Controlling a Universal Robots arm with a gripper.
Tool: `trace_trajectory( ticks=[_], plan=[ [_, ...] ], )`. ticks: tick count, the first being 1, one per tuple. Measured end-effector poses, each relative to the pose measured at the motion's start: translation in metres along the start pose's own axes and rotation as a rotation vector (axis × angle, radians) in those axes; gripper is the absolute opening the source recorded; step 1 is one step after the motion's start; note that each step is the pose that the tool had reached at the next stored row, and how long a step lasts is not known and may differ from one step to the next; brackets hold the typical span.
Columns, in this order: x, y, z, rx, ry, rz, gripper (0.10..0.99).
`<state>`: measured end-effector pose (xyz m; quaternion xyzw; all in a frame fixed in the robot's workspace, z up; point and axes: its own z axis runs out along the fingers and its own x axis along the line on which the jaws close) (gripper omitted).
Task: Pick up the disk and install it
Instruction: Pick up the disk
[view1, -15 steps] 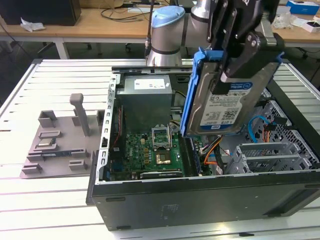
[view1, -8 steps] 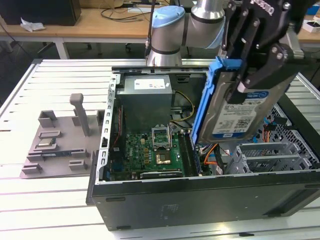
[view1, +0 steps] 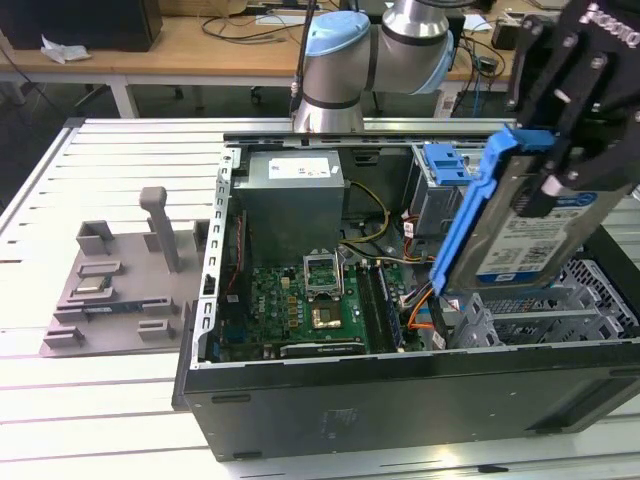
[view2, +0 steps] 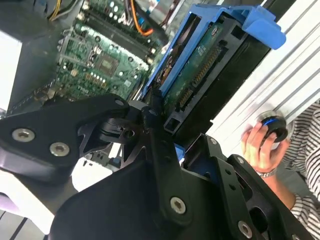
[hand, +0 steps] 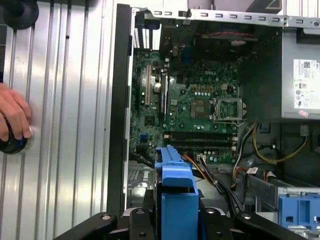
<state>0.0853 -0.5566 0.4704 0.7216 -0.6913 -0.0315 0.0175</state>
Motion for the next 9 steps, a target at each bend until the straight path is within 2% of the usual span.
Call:
trace_trajectory(
  ticks=[4, 7, 9],
  plan=[
    [0.001, -0.0231, 0.0002, -0.003, -0.0002, 0.0, 0.369],
    [0.0016, -0.0365, 0.0007, -0.005, -0.0003, 0.0, 0.369],
    [0.0018, -0.0478, 0.0011, -0.006, -0.0003, 0.0, 0.369]
  ],
)
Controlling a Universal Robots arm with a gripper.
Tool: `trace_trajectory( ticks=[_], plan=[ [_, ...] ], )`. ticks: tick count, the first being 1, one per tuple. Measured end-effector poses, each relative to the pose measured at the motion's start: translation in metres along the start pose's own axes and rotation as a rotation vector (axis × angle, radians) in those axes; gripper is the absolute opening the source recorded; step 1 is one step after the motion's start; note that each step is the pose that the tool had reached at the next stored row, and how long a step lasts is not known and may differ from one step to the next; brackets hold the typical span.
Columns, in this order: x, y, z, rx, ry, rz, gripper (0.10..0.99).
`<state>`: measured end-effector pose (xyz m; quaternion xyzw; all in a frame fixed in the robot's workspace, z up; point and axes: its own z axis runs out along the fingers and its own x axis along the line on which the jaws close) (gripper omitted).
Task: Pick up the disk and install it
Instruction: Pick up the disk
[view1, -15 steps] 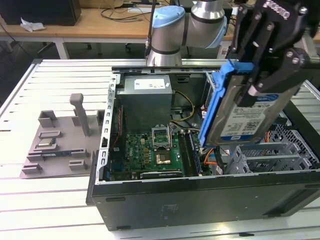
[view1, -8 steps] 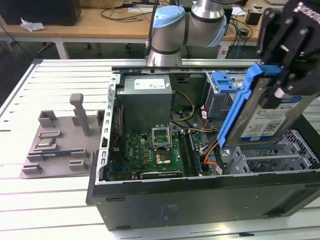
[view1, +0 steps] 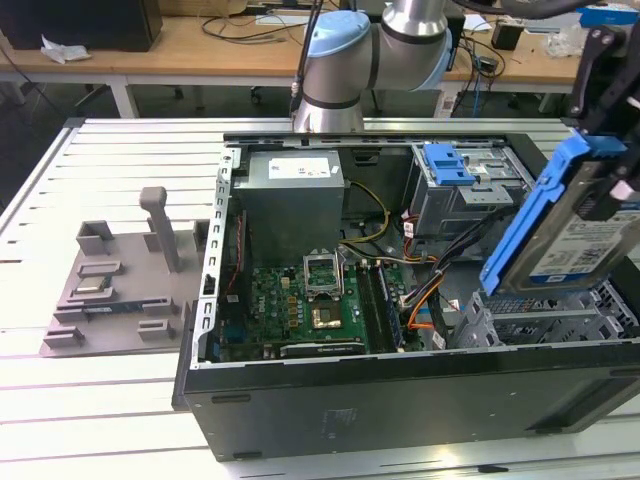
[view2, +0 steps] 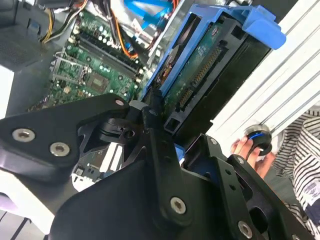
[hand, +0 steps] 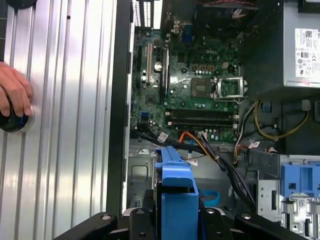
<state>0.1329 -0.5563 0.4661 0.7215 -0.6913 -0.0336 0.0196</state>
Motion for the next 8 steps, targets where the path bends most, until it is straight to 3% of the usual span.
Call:
trace_trajectory(
  ticks=[3, 8],
  plan=[
    [0.0001, -0.0081, 0.0004, -0.001, -0.0003, 0.0, 0.369],
    [0.0002, -0.0082, 0.001, -0.001, -0.0001, 0.0, 0.369]
  ],
)
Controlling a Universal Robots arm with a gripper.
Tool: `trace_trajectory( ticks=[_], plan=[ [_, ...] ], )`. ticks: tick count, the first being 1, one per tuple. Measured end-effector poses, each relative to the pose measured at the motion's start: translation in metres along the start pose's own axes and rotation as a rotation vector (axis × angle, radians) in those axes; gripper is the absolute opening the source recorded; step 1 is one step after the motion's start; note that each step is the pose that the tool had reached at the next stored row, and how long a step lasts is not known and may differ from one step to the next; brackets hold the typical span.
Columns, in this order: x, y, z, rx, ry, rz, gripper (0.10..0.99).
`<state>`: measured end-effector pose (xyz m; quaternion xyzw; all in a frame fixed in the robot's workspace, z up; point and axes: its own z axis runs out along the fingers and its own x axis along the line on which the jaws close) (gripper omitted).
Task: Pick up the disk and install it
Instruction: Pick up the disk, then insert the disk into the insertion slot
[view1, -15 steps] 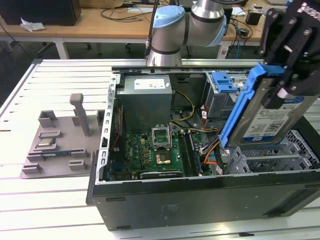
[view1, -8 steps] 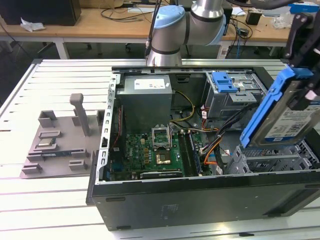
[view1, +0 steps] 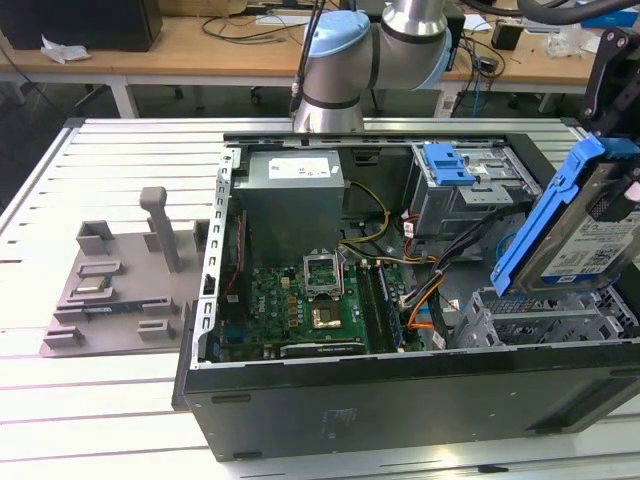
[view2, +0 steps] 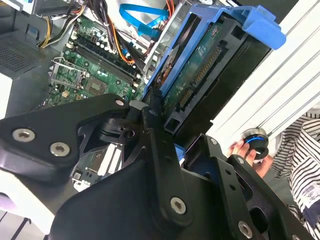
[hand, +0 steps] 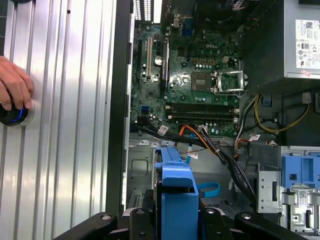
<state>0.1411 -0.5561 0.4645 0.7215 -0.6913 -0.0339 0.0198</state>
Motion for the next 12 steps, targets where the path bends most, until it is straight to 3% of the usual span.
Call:
trace_trajectory(
  ticks=[4, 12],
  plan=[
    [-0.0001, -0.0001, 0.0012, 0.0, -0.0004, 0.0, 0.369],
    [-0.007, -0.0016, 0.0151, 0.0, 0.0001, 0.0, 0.369]
  ],
)
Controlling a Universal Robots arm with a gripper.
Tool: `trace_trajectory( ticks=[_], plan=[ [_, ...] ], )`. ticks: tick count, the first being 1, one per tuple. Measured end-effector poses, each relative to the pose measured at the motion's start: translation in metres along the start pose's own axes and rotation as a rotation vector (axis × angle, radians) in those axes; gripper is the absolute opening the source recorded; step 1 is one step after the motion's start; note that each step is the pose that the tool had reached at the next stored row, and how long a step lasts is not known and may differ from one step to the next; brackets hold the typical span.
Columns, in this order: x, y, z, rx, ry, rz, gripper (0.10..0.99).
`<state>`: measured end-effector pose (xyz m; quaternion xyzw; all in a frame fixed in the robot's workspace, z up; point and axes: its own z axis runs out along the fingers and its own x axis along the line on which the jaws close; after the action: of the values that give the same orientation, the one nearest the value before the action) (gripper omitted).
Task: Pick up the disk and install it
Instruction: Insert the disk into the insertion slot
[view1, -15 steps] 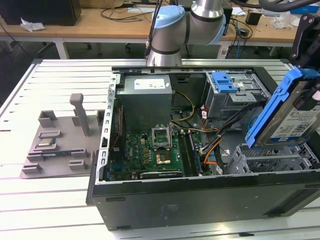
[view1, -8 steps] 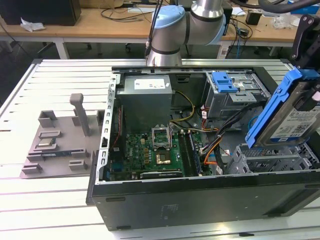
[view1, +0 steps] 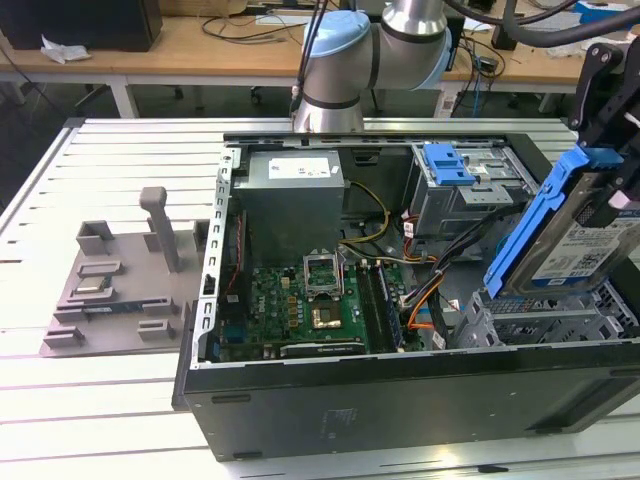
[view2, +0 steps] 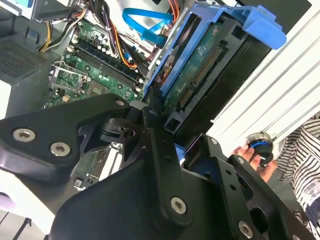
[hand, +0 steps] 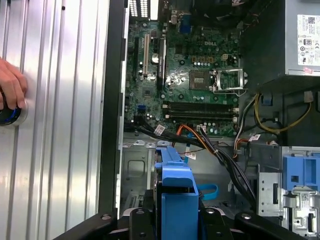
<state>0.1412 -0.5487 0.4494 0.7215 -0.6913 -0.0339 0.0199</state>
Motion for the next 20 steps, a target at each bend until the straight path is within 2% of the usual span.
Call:
trace_trajectory(
  ticks=[5, 14, 20],
  plan=[
    [0.0002, -0.0027, 0.0126, 0.0, 0.002, 0.0, 0.369],
    [0.0036, -0.0025, 0.0164, 0.0, 0.0036, 0.006, 0.369],
    [0.0039, -0.003, 0.0237, 0.0, 0.0034, 0.009, 0.369]
  ],
)
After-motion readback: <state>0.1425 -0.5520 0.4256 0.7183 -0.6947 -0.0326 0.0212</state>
